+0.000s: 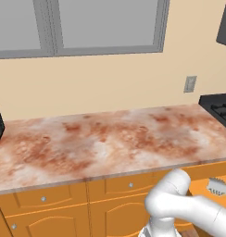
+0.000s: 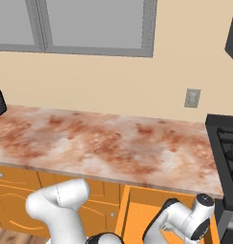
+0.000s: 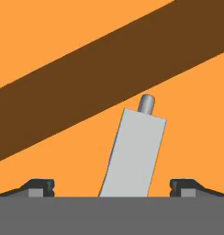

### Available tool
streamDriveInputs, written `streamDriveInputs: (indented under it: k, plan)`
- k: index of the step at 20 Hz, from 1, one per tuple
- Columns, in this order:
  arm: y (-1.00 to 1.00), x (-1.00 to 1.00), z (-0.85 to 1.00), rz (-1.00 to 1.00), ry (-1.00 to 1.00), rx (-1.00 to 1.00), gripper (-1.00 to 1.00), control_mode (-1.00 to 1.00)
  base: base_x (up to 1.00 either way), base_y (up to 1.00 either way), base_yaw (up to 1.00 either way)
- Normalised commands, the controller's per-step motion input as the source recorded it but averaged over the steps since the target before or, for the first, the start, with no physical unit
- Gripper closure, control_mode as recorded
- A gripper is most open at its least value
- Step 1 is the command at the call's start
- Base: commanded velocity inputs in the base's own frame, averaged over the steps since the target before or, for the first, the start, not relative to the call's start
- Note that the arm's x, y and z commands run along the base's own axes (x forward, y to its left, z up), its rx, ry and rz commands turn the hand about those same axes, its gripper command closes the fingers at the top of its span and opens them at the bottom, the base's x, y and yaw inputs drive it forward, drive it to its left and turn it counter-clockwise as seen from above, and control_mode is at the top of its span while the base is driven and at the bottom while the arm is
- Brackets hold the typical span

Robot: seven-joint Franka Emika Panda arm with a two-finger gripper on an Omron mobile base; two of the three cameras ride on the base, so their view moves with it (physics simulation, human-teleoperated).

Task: Take the tongs from the drawer on the right and place them on the dining counter next to the tray containing the kebab skewer.

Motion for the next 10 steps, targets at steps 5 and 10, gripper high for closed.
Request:
streamDriveInputs:
  k: [5, 10]
  plan:
    - [0.00, -0.25, -0.50, 0.00, 0.00, 0.00, -1.00, -1.00, 0.00, 0.00, 0.00]
    - [0.00, -0.07, -0.18, 0.00, 0.00, 0.00, -1.00, -1.00, 0.00, 0.00, 0.00]
